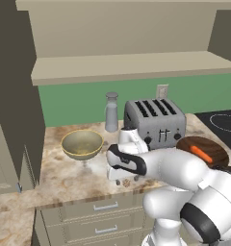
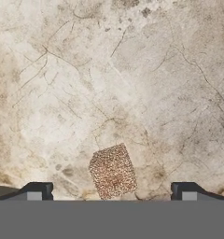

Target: Pick both bowls and place them on the counter. Then place the carrot in one bowl and place the sugar cube in the other bowl.

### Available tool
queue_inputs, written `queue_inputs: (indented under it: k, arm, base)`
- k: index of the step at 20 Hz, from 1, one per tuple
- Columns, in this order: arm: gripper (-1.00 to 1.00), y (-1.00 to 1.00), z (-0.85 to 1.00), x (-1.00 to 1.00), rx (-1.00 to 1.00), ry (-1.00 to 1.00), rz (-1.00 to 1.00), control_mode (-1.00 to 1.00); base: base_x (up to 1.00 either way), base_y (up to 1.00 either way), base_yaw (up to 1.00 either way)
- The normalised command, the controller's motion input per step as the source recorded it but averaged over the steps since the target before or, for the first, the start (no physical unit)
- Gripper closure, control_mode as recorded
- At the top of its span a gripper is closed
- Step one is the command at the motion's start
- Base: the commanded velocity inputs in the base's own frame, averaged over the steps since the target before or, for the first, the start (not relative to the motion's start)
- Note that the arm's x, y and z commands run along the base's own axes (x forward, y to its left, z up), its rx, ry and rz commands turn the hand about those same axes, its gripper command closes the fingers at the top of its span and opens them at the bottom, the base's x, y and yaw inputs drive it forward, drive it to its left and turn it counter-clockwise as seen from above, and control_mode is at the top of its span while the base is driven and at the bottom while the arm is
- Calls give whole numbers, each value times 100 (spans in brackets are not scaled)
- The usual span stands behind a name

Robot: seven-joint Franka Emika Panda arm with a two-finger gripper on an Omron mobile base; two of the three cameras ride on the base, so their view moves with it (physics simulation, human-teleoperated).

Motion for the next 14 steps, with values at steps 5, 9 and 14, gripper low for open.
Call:
queue_inputs:
  k: [5, 9, 14]
  arm:
    - [-100, 5, -6, 2, 0, -2, 0, -100]
    - [-100, 6, -5, 6, 0, -1, 0, -100]
    - [-100, 1, -8, 0, -1, 0, -1, -100]
  base:
    - [0, 0, 0]
    - [0, 0, 0]
    - [0, 0, 0]
